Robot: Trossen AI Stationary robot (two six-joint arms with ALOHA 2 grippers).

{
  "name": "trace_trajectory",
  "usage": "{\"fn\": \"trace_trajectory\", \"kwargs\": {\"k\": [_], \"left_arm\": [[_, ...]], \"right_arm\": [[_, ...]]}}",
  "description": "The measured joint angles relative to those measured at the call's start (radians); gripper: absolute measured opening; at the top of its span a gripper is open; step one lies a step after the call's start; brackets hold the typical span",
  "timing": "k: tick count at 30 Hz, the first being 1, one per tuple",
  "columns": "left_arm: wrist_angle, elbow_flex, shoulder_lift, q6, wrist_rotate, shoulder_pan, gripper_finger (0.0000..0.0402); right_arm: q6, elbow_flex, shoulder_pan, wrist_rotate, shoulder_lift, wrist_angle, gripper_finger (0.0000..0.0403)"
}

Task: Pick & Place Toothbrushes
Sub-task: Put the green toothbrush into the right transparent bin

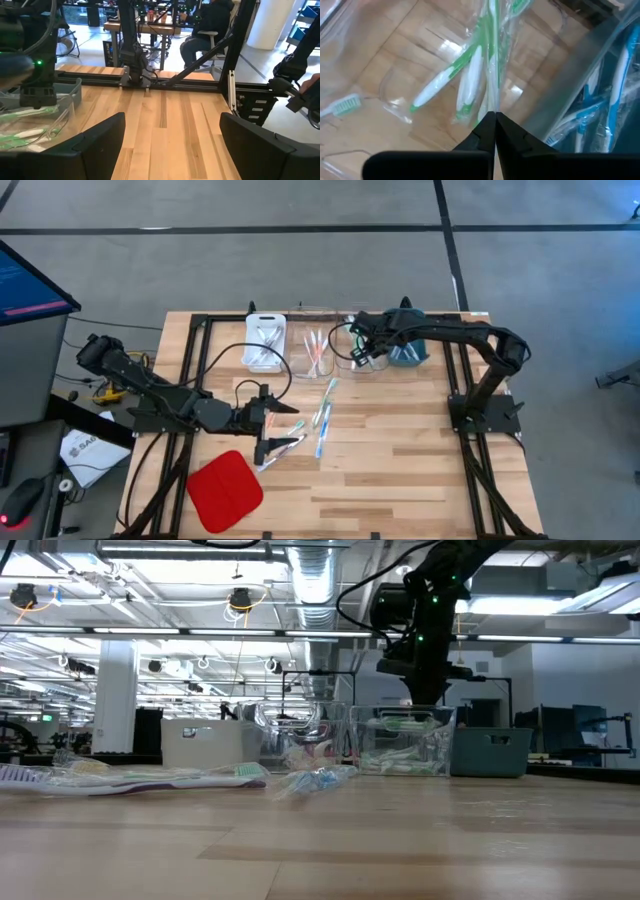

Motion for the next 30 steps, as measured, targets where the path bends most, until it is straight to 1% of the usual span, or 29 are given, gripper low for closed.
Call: {"fn": "trace_trajectory", "kwargs": {"k": [4, 13, 17, 22, 25, 30], "left_arm": [[0.0, 0.0, 0.0, 0.0, 0.0, 0.0, 0.032], [-0.005, 0.0, 0.0, 0.0, 0.0, 0.0, 0.032], [-0.008, 0.0, 0.0, 0.0, 0.0, 0.0, 0.032], [-0.008, 0.0, 0.0, 0.0, 0.0, 0.0, 0.032], [-0.008, 0.0, 0.0, 0.007, 0.0, 0.0, 0.032], [-0.017, 0.0, 0.0, 0.007, 0.0, 0.0, 0.032]], "right_arm": [[0.0, 0.0, 0.001, -0.003, 0.0, 0.0, 0.0038], [-0.003, 0.0, 0.022, 0.0, 0.0, 0.022, 0.0146], [-0.029, 0.03, 0.035, -0.001, 0.001, 0.019, 0.0182], [-0.085, 0.145, 0.071, 0.0, 0.001, 0.001, 0.0202], [-0.122, 0.229, 0.111, 0.001, 0.001, 0.004, 0.0202], [-0.201, 0.347, 0.213, 0.001, 0.0, 0.017, 0.0194]]}}
